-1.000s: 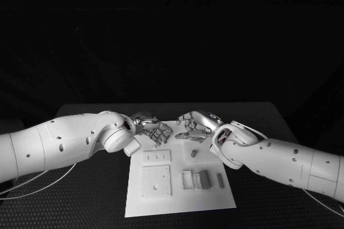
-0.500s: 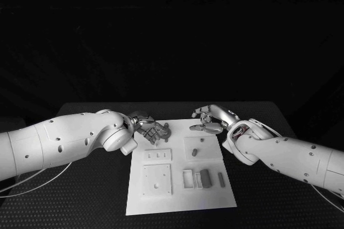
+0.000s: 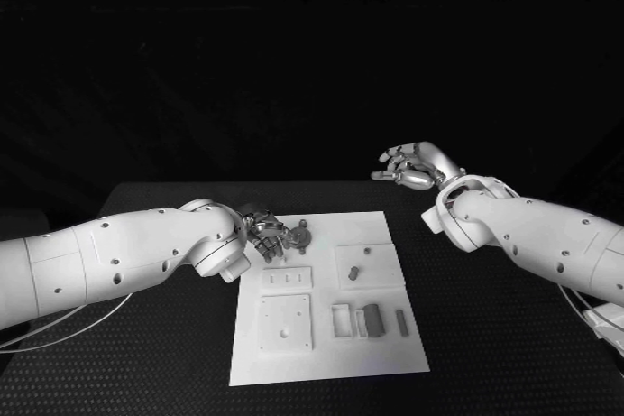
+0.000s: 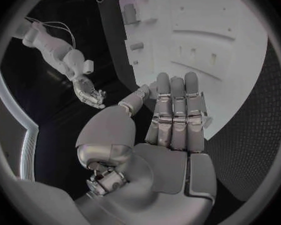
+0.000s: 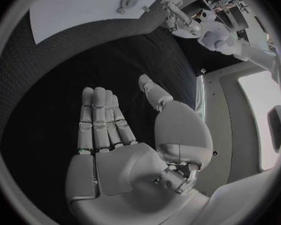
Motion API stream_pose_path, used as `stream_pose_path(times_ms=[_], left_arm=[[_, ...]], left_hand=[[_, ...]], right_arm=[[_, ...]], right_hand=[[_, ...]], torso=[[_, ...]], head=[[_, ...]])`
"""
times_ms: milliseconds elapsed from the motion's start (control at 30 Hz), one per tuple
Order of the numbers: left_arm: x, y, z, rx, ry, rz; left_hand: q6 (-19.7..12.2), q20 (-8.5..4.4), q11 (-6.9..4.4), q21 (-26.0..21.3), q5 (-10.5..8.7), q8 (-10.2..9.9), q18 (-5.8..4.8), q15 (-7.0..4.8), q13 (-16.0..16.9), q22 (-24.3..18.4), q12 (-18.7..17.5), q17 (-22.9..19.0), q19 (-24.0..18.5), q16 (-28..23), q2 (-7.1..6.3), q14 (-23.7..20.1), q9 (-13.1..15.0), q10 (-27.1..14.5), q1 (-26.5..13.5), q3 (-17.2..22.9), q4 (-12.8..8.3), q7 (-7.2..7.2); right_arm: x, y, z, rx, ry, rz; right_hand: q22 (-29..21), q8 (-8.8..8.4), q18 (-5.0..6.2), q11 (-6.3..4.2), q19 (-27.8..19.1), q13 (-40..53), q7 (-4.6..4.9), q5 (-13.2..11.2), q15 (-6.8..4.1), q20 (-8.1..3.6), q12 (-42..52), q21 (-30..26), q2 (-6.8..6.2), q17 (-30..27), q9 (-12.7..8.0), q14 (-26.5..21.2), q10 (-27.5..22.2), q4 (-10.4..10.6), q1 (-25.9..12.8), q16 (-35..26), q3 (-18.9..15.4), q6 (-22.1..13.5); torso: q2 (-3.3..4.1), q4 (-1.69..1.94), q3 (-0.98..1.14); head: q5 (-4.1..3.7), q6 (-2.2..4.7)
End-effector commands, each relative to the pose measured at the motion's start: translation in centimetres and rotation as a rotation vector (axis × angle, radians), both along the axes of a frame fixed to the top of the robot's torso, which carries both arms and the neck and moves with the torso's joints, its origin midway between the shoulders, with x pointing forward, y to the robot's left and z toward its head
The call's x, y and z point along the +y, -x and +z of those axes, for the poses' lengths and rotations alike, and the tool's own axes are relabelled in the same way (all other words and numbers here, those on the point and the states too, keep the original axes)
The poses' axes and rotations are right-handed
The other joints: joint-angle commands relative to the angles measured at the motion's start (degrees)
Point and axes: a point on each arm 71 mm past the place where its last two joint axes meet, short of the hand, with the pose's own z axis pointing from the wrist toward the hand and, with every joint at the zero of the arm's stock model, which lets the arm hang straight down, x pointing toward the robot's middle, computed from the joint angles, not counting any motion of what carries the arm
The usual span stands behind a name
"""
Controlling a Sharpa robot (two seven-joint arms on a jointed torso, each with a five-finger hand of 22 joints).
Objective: Assemble the parts on the task board
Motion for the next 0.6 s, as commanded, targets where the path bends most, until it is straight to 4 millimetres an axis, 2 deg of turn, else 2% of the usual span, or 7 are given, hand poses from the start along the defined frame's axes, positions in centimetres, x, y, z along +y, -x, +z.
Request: stream_pose_path(times_ms=[33, 67, 133, 233, 367, 600], left_arm=[[0.1, 0.0, -0.4, -0.029, -0.077, 0.038], [0.1, 0.1, -0.6, -0.03, -0.081, 0.037], [0.0, 0.2, -0.9, -0.025, -0.082, 0.039], [-0.3, 0.3, -1.3, -0.028, -0.093, 0.03], [-0.6, 0.5, -1.8, -0.028, -0.112, 0.019], [-1.0, 1.0, -2.3, -0.008, -0.145, -0.02]], left_hand=[[3.13, -0.73, -0.49, 1.2, 0.22, -0.65, 0.56, -0.46, 2.02, 2.21, 1.84, 0.57, -0.35, 1.91, -0.4, -0.15, 0.19, -0.18, -0.86, 0.28, -0.27, -2.22], [3.33, -0.83, -0.56, 1.44, 0.28, -0.77, 0.56, -0.53, 2.56, 2.74, 2.34, 0.6, -0.41, 2.37, -0.42, -0.2, 0.29, -0.31, -1.0, 0.42, -0.35, -2.28], [3.83, -0.99, -0.76, 1.85, 0.19, -0.76, 0.62, -0.7, 3.28, 3.42, 3.14, 0.67, -0.18, 3.11, -0.58, 0.03, 0.5, -0.18, -1.34, 0.45, -0.29, -2.46], [4.22, -1.15, -0.93, 2.21, 0.32, -0.88, 0.66, -0.87, 4.06, 4.19, 3.98, 0.69, -0.09, 3.9, -0.61, 0.06, 0.72, -0.33, -1.57, 0.67, -0.5, -2.63], [5.07, -1.48, -1.33, 2.99, 0.65, -0.93, 0.73, -1.2, 5.48, 5.67, 5.82, 0.7, 0.31, 5.68, -0.83, 0.26, 1.27, -0.4, -2.12, 1.12, -0.72, -2.99], [5.93, -1.8, -1.77, 3.83, 1.39, -0.9, 0.77, -1.53, 6.96, 7.53, 8.06, 0.58, 0.5, 7.93, -0.94, 0.4, 2.07, -0.48, -2.75, 1.53, -1.13, -3.41]], right_arm=[[-0.8, -0.9, 0.6, 0.046, -0.121, 0.022], [-1.0, -1.2, 0.9, 0.044, -0.13, 0.016], [-1.3, -1.7, 1.3, 0.041, -0.147, 0.007], [-1.8, -2.2, 1.8, 0.036, -0.156, -0.005], [-2.0, -2.6, 1.9, 0.043, -0.166, -0.01], [-1.7, -2.6, 1.9, 0.055, -0.168, 0.0]], right_hand=[[-1.92, 0.44, -1.41, 1.51, -3.86, -3.88, 0.47, 0.04, 2.55, 1.18, -4.66, -3.7, 0.06, -3.88, 0.13, -3.03, -0.25, 0.03, -0.57, -6.56, 0.59, -0.02], [-2.65, 0.52, -2.07, 1.92, -5.88, -5.51, 0.46, -0.01, 3.9, 1.72, -6.5, -5.32, 0.1, -5.62, 0.18, -4.46, -0.12, -0.04, -0.51, -9.43, 0.73, 0.02], [-3.75, 0.88, -2.79, 2.24, -7.89, -9.28, 0.27, 0.0, 5.69, 2.46, -10.22, -7.43, 0.56, -8.85, 0.37, -4.75, 1.67, -0.04, -0.29, -14.13, 0.68, 0.57], [-4.91, 1.08, -3.73, 2.5, -10.92, -13.77, -0.01, -0.02, 7.42, 3.25, -14.74, -10.04, 0.98, -12.38, 0.42, -6.12, 3.65, -0.14, 0.15, -19.57, 0.46, 1.08], [-6.06, 0.95, -4.44, 2.6, -13.23, -18.05, -0.04, -0.04, 7.82, 3.94, -18.87, -12.43, 1.31, -14.9, 0.31, -5.49, 5.83, -0.12, 0.31, -23.16, -0.22, 1.1], [-6.87, 0.77, -4.37, 2.57, -13.05, -21.34, 0.18, -0.04, 7.88, 4.23, -21.77, -13.65, 1.48, -16.36, 0.16, -4.3, 8.04, -0.12, 0.37, -25.27, -1.03, 1.0]], torso=[[0.04, 0.02, -0.05], [0.03, 0.03, -0.07], [0.03, 0.02, -0.06], [0.04, 0.03, -0.08], [0.03, 0.0, -0.09], [-0.01, -0.07, -0.13]], head=[[0.04, -0.35], [0.01, -0.45], [0.02, -0.59], [-0.02, -0.93], [0.11, -1.31], [0.08, -1.9]])
